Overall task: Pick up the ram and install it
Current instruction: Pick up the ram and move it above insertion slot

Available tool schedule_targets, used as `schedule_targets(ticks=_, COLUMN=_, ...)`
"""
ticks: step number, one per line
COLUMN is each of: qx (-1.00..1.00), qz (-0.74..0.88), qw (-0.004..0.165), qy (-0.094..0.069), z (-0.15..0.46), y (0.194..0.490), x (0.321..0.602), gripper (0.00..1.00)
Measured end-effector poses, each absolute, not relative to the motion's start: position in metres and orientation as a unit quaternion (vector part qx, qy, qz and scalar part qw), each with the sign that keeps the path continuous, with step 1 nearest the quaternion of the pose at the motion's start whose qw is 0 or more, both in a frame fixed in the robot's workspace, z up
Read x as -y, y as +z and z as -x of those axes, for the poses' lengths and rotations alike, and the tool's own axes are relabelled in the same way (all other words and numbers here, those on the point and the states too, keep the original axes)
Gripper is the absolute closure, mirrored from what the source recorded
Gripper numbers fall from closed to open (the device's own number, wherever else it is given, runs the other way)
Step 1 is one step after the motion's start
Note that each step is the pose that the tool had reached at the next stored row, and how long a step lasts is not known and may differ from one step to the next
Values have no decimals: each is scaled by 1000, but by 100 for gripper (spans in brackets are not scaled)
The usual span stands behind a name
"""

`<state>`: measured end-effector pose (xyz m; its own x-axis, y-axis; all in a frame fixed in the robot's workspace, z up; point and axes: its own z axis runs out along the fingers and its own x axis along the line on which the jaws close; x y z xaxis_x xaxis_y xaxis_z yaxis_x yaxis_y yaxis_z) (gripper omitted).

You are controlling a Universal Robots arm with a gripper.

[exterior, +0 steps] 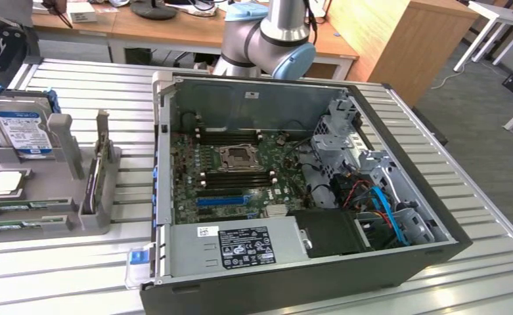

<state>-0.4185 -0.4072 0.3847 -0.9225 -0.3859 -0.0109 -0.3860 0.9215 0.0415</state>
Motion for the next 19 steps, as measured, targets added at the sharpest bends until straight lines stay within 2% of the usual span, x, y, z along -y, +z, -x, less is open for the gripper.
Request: schedule_targets(ticks=19, qx=-940, qz=339, qw=-8, qy=21, z=419, y=384, x=407, gripper=90)
